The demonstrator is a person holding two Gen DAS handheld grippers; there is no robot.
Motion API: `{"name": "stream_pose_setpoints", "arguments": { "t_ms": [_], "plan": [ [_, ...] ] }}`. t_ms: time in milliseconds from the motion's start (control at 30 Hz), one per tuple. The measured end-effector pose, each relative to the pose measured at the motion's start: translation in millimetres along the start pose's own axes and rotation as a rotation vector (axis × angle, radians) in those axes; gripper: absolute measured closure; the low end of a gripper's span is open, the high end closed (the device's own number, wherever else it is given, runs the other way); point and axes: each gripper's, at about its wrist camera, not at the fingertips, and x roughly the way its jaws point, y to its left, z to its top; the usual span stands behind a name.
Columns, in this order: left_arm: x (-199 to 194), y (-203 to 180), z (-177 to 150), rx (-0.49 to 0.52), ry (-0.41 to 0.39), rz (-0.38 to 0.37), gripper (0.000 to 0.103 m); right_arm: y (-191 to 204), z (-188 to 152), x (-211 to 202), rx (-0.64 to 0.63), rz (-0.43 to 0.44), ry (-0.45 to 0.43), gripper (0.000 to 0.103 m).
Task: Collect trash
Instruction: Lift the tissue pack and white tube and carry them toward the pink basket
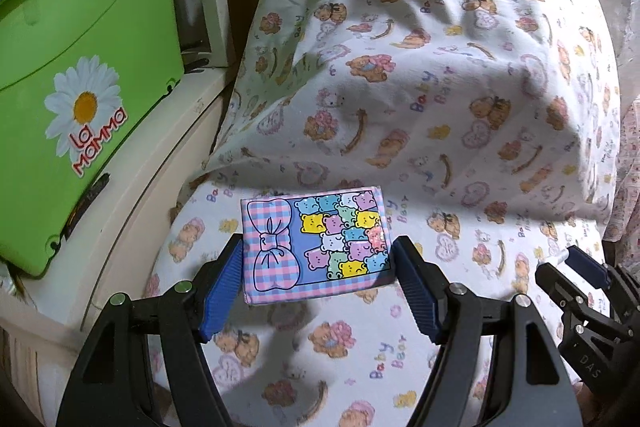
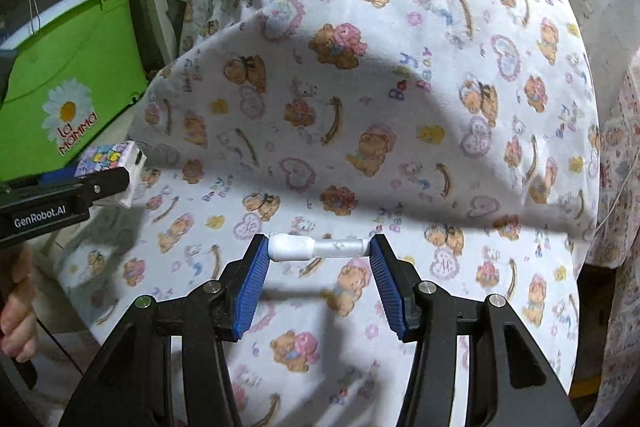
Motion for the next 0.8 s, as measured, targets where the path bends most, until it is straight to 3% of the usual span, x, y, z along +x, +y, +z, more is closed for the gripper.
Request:
{"name": "stream_pose_setpoints", "arguments": {
  "t_ms": [500, 800],
  "plan": [
    [-24.4, -1.0, -51.5, -0.005, 0.034, -0.016, 0.031, 9.8, -39.8, -47.4, -0.007, 0.05, -0.011, 0.049],
    [-60.3, 0.0, -92.2, -0.008, 0.025, -0.041, 0.031, 18.1, -70.1, -73.1, -0.021, 0.096, -0.002, 0.049]
  ]
}}
